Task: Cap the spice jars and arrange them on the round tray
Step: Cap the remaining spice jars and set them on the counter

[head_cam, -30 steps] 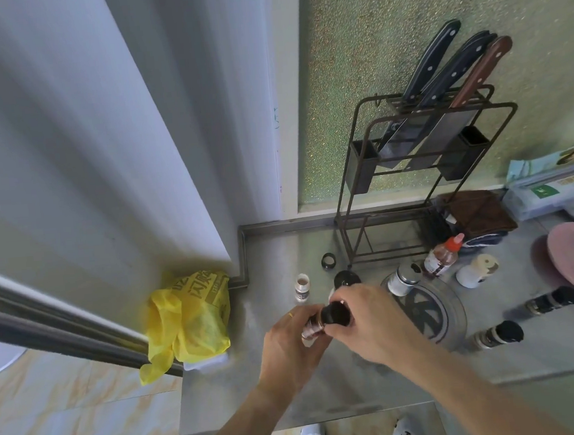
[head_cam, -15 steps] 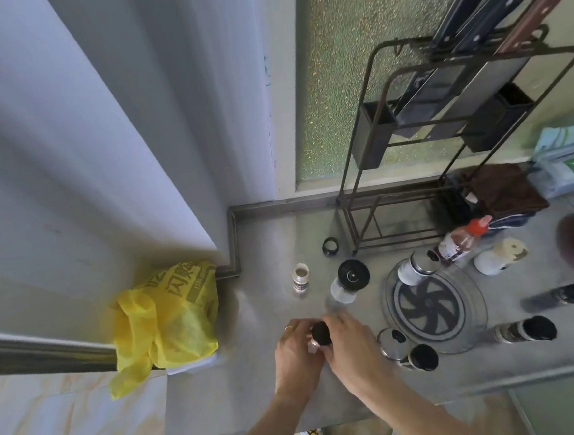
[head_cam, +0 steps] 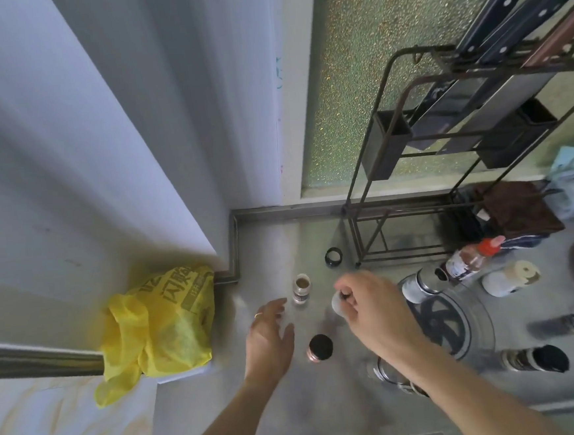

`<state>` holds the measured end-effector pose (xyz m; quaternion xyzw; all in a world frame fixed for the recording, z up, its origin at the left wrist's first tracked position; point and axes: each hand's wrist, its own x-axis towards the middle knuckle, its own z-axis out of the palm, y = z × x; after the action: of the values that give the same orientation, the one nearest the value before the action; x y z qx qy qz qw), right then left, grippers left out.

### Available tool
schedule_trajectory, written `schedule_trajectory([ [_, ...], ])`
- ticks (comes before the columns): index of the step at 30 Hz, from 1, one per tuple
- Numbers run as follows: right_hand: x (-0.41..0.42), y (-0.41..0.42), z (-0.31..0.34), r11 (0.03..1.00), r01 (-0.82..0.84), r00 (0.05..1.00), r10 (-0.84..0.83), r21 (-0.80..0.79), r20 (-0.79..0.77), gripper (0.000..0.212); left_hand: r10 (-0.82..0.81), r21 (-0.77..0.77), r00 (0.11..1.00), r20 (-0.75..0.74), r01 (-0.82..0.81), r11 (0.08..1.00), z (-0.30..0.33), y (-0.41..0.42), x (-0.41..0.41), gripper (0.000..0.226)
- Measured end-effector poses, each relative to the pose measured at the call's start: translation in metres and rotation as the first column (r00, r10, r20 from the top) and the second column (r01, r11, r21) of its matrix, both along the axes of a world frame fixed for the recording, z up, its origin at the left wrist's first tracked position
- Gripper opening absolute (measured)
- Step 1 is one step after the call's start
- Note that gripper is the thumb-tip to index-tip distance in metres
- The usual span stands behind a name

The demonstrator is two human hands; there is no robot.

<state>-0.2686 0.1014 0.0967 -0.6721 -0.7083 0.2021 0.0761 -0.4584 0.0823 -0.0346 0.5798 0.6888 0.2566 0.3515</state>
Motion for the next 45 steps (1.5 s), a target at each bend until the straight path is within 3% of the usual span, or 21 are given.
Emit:
schedule_trajectory([
  [5,-0.003,0.096,-0.015,0.991,-0.131,0.981,0.129,0.002,0.145,0.018,-0.064,0.019,0.996,0.055,0.063,0.998,0.009,0.042,0.006,0.063],
  [8,-0.013,0.132,-0.047,0.955,-0.26,0.907,0.291,-0.141,0.304,0.028,-0.169,0.026,0.985,-0.029,0.17,0.985,0.002,0.055,0.011,0.063],
  [11,-0.014,0.15,-0.073,0.912,-0.269,0.841,0.379,-0.308,0.387,0.037,-0.226,0.029,0.97,-0.092,0.23,0.973,-0.006,0.062,0.018,0.055],
  [15,-0.009,0.162,-0.093,0.885,-0.231,0.806,0.407,-0.404,0.43,0.042,-0.144,0.049,0.988,-0.06,0.147,0.988,-0.009,0.069,0.022,0.04],
  [20,-0.002,0.157,-0.111,0.902,-0.202,0.853,0.353,-0.381,0.385,0.036,-0.02,0.067,1.0,0.018,0.018,0.998,0.004,0.064,0.024,0.036],
  [23,-0.002,0.153,-0.097,0.944,-0.15,0.95,0.22,-0.295,0.222,0.034,0.015,0.127,0.998,0.055,-0.022,0.992,0.027,0.059,0.024,0.033],
  [26,-0.003,0.135,-0.045,0.981,-0.035,0.982,-0.001,-0.192,-0.187,0.047,0.025,0.221,0.998,0.064,-0.038,0.974,0.056,0.051,0.022,0.033],
  [27,-0.002,0.124,-0.02,0.983,0.008,0.935,-0.072,-0.183,-0.348,0.042,0.033,0.241,0.996,0.08,-0.052,0.969,0.068,0.045,0.022,0.035],
  [29,0.003,0.095,0.032,0.966,0.072,0.731,-0.22,-0.247,-0.646,0.028,0.025,0.274,0.991,0.13,-0.061,0.96,0.094,0.035,0.023,0.039],
  [30,0.007,0.078,0.056,0.96,0.076,0.646,-0.253,-0.269,-0.72,0.023,0.002,0.293,0.989,0.148,-0.046,0.955,0.108,0.029,0.025,0.04],
  [32,0.014,0.049,0.096,0.974,0.058,0.618,-0.207,-0.219,-0.758,0.02,-0.049,0.319,0.981,0.186,-0.013,0.948,0.135,0.019,0.028,0.04],
  [41,0.035,-0.013,0.177,0.993,-0.074,0.819,0.11,0.087,-0.563,0.046,-0.197,0.407,0.943,0.27,0.073,0.91,0.226,-0.009,0.043,0.038],
  [45,0.046,-0.022,0.199,0.957,-0.259,0.919,0.286,0.134,-0.27,0.048,-0.255,0.45,0.951,0.178,0.152,0.88,0.242,-0.018,0.048,0.04],
])
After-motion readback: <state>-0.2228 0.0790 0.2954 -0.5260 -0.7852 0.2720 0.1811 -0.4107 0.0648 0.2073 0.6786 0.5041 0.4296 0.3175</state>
